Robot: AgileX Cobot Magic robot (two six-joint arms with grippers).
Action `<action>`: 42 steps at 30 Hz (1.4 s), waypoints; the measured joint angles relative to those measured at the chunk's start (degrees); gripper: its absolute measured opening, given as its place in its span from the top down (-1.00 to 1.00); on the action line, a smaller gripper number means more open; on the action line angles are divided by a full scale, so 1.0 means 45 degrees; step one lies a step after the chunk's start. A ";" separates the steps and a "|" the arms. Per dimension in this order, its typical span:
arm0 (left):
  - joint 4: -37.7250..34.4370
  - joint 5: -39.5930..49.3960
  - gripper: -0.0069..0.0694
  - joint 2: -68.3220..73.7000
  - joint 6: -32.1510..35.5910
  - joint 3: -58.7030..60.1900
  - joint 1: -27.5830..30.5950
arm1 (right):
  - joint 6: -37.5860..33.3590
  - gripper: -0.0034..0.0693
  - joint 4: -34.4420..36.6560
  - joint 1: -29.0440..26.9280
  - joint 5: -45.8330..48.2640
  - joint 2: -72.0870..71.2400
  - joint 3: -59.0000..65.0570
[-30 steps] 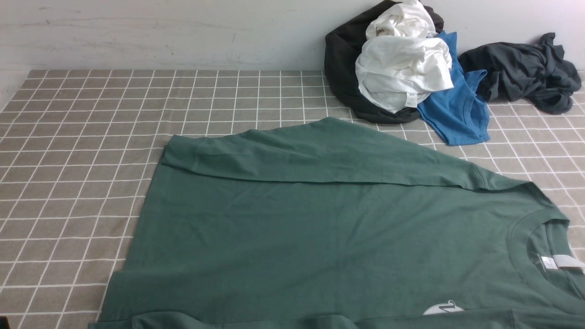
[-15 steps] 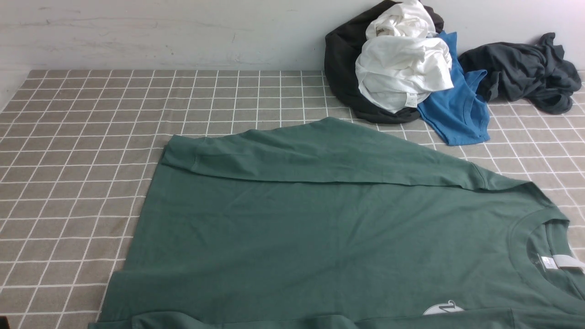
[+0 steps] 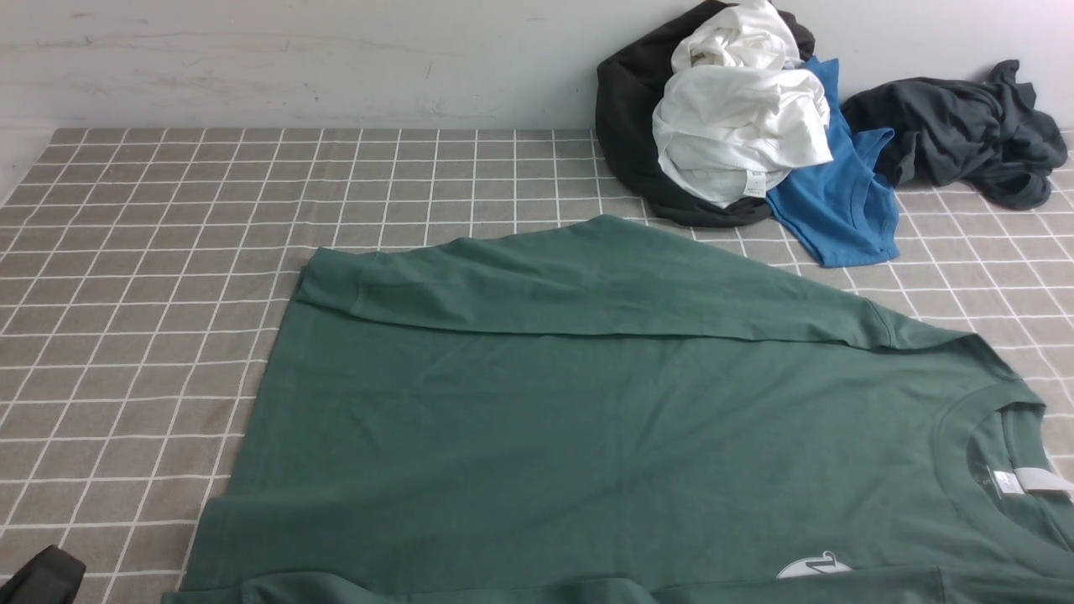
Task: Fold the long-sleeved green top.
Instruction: Use the left arm to clamp the cuff closest to it
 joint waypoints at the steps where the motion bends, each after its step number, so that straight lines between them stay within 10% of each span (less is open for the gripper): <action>1: -0.1102 -0.0030 0.83 0.0000 -0.0224 0.0000 0.0000 | 0.0497 0.94 0.1599 0.0000 -0.0013 0.0000 0.0000; 7: -0.2982 -0.0089 0.83 0.0000 0.0286 0.0000 0.0000 | 0.0304 0.94 0.4770 0.0000 -0.0521 0.0000 0.0000; 18: -0.2663 0.0899 0.83 0.0000 0.3928 -0.1592 0.0000 | -0.3482 0.94 0.4487 0.0000 -0.0258 0.0000 -0.0418; 22: -0.0418 0.3446 0.83 0.1429 0.6854 -0.4849 0.0000 | -0.5089 0.94 0.2926 0.0000 -0.0062 0.1277 -0.2686; 30: 0.5914 0.9478 0.83 0.7879 0.7228 -0.9682 -0.0635 | -0.6545 0.94 -0.1267 0.0154 0.4601 0.7380 -0.8638; 42: 0.7934 1.0968 0.23 1.3632 0.6143 -0.9743 -0.4695 | -0.7361 0.94 -0.1936 0.4162 1.1183 1.2049 -1.0920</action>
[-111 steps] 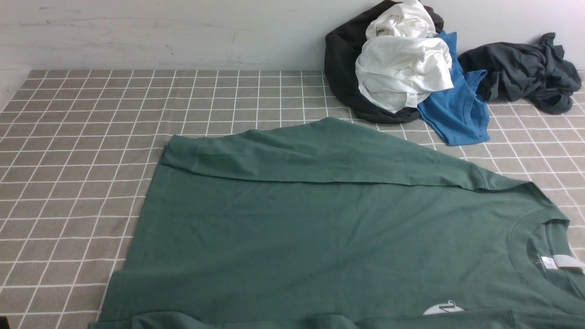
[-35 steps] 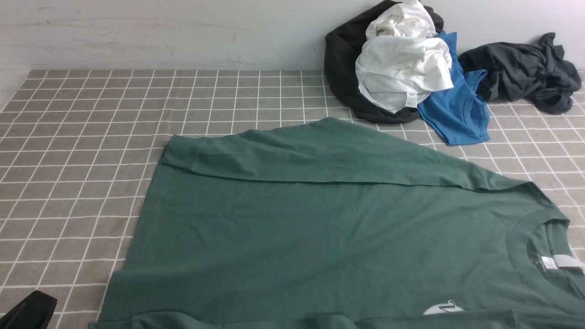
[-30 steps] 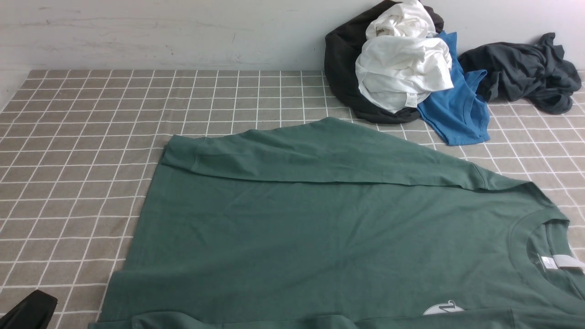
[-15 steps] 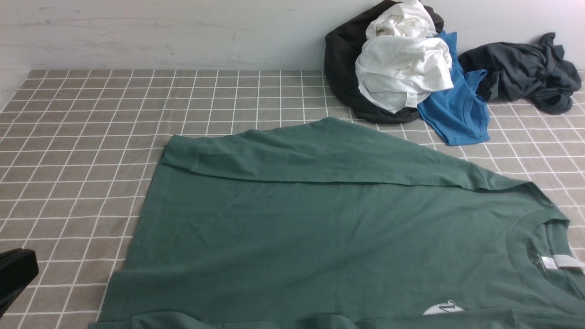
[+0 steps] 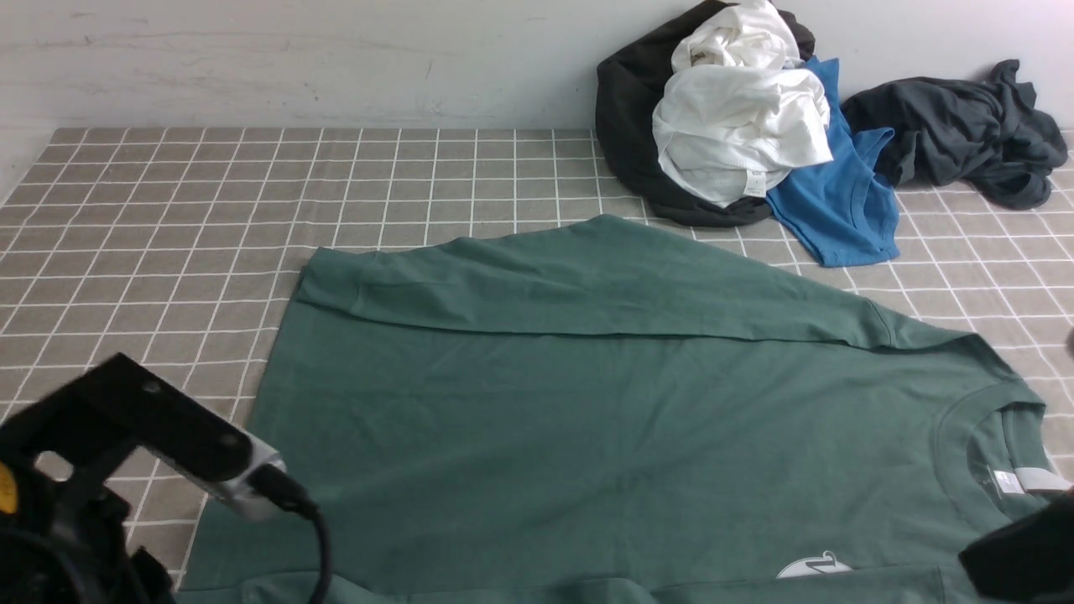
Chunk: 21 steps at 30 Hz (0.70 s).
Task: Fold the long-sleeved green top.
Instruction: Use the left arm to clamp the cuff closest to it
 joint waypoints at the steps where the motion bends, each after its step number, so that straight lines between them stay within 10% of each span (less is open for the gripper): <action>1: 0.0000 -0.0056 0.10 0.0626 -0.0174 0.0010 -0.0077 | -0.0118 0.94 -0.0052 0.0258 0.0066 0.0113 0.0101; 9: 0.0629 -0.2188 -0.30 0.4010 -0.0348 0.0010 -0.0150 | -0.0272 0.94 -0.0203 0.0410 -0.0032 0.0160 0.0503; 21: 0.0674 -0.5206 -0.33 0.7122 -0.0348 -0.0004 -0.0150 | -0.0310 0.94 -0.0203 0.0410 -0.0586 0.0160 0.0503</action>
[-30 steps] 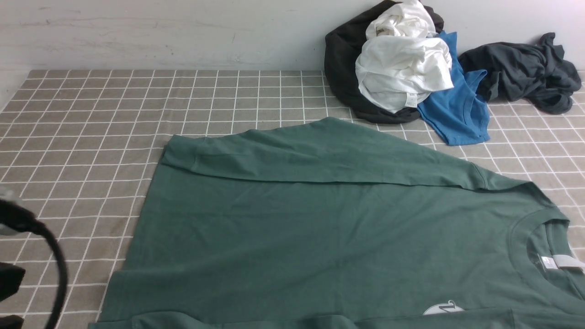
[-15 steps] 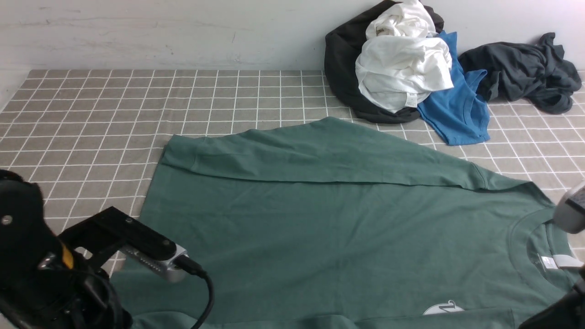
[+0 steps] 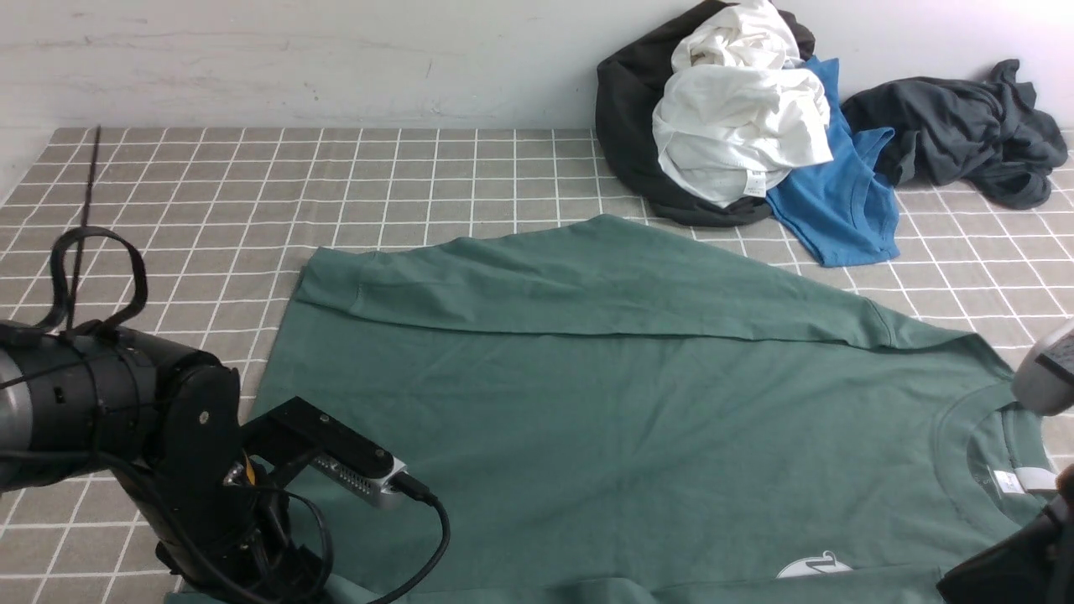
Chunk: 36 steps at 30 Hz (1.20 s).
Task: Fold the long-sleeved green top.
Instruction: Use the left arm to clamp the cuff closest to it, then use the left arm to drag and place the cuff at the centered position on the left edge of the fabric
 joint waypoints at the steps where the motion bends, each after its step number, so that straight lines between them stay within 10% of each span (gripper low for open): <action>1: 0.0000 -0.0039 -0.30 0.0130 -0.0011 -0.0046 0.0000 | -0.0005 0.94 0.0000 0.0000 0.0000 0.0000 0.0000; 15: -0.0115 0.0354 0.76 -0.0443 -0.0032 -0.0093 -0.0020 | -0.0015 0.94 -0.0004 0.0000 -0.0046 0.0000 0.0000; 36: 0.1589 0.1550 0.59 0.0124 -0.0043 -0.5398 0.0022 | -0.0015 0.94 -0.0043 0.0000 -0.0206 0.0000 0.0000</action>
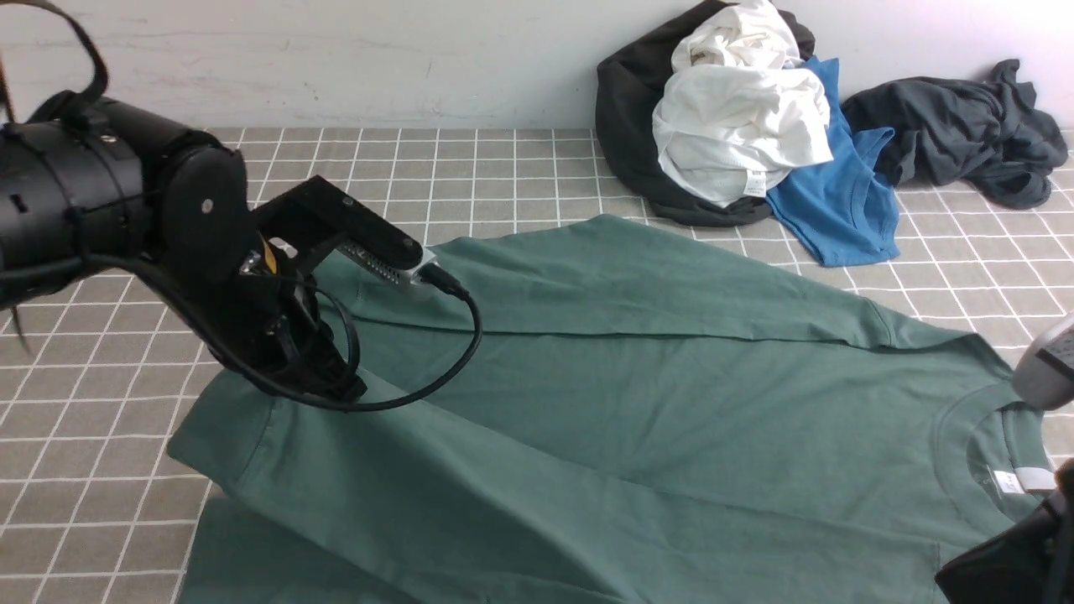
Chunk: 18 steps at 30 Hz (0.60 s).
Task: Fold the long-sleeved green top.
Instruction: Use the left arm to drag and place the cuff at the centered position on the left edge of the fabric, then use the left arm to clamp the cuff farthest from it
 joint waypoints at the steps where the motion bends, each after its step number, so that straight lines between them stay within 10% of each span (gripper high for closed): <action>1: -0.0018 0.0000 0.53 0.0498 -0.0032 -0.0274 0.0074 | 0.0000 0.94 0.0000 0.0000 0.0000 0.0000 0.0000; 18: -0.0600 0.0485 -0.14 0.3234 -0.1517 -0.3778 0.2045 | -0.0233 0.94 -0.0342 0.0000 -0.0576 0.0000 0.0000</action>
